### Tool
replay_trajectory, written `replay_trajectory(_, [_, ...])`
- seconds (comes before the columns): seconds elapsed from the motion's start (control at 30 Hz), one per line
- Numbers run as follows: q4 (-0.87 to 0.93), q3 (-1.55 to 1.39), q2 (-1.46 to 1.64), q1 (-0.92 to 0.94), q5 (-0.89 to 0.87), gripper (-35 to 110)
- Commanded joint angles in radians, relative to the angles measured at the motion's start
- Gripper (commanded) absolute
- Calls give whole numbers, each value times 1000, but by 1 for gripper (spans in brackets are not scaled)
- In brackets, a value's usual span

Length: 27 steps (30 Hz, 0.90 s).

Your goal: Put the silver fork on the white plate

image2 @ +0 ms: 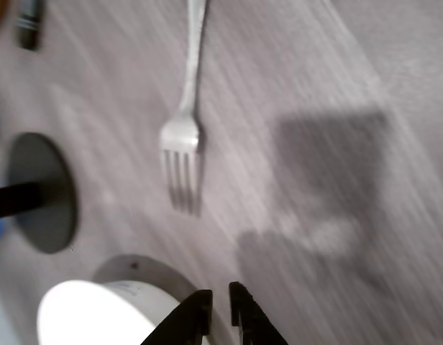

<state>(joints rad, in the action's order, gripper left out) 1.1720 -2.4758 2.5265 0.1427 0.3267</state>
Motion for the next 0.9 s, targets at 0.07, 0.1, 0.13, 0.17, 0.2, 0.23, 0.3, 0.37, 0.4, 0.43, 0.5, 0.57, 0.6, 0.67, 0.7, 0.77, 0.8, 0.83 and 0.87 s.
replay_trajectory(0.07, [14, 505, -723, 52, 49, 16])
replay_trajectory(0.1, [6, 525, -755, 55, 57, 17])
replay_trajectory(0.13, [3, 545, -784, 58, 67, 18])
replay_trajectory(0.17, [3, 565, -807, 61, 75, 18])
replay_trajectory(0.2, [5, 584, -833, 64, 86, 18])
replay_trajectory(0.23, [9, 603, -856, 67, 103, 18])
replay_trajectory(0.3, [6, 624, -894, 74, 124, 19])
replay_trajectory(0.37, [-6, 635, -920, 81, 140, 21])
replay_trajectory(0.4, [-17, 640, -930, 86, 147, 22])
replay_trajectory(0.43, [-28, 644, -940, 91, 153, 24])
replay_trajectory(0.5, [-32, 657, -966, 95, 167, 25])
replay_trajectory(0.57, [-35, 669, -992, 97, 176, 25])
replay_trajectory(0.6, [-38, 675, -1003, 97, 181, 25])
replay_trajectory(0.67, [-40, 689, -1022, 95, 183, 25])
replay_trajectory(0.7, [-40, 693, -1029, 94, 184, 25])
replay_trajectory(0.77, [-40, 704, -1051, 92, 184, 24])
replay_trajectory(0.8, [-40, 709, -1065, 89, 184, 24])
replay_trajectory(0.83, [-40, 715, -1077, 87, 184, 23])
replay_trajectory(0.87, [-40, 721, -1089, 87, 184, 23])
